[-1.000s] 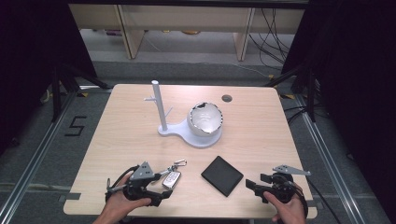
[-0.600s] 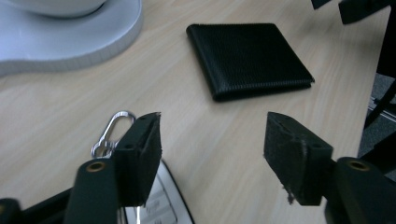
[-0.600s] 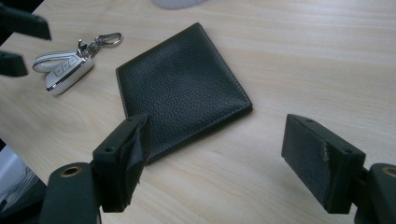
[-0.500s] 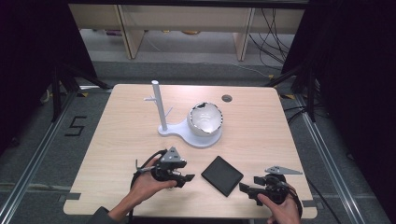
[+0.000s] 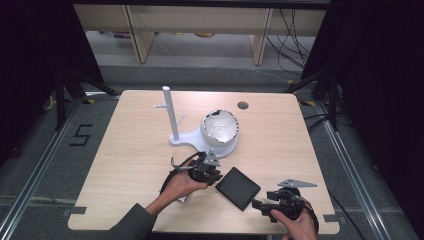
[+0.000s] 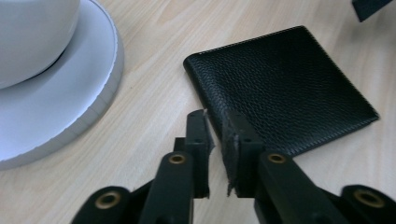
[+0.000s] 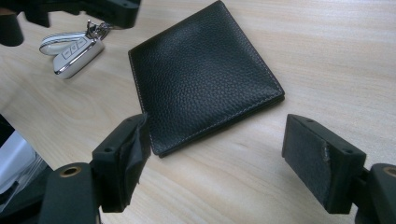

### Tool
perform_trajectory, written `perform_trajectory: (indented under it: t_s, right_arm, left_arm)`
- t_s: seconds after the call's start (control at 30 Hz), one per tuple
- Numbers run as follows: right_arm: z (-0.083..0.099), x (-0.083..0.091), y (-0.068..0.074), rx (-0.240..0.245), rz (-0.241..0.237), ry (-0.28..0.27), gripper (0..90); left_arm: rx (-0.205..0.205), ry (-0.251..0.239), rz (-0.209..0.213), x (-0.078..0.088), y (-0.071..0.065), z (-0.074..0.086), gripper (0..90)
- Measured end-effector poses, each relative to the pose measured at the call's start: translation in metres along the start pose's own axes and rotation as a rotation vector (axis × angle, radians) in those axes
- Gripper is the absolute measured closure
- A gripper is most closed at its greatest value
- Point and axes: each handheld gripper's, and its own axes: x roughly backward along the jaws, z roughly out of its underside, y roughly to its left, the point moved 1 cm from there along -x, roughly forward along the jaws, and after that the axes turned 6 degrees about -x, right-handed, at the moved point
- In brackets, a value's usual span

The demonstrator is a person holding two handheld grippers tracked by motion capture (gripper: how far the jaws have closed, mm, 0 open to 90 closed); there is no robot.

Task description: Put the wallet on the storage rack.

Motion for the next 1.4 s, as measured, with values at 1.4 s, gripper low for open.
perform_trajectory:
  t_s: [1.4]
  right_arm:
    - [-0.004, -0.017, -0.009, -0.142, -0.024, 0.051, 25.5]
  left_arm:
    - [-0.050, 0.089, 0.106, -0.018, -0.031, 0.000, 88.6]
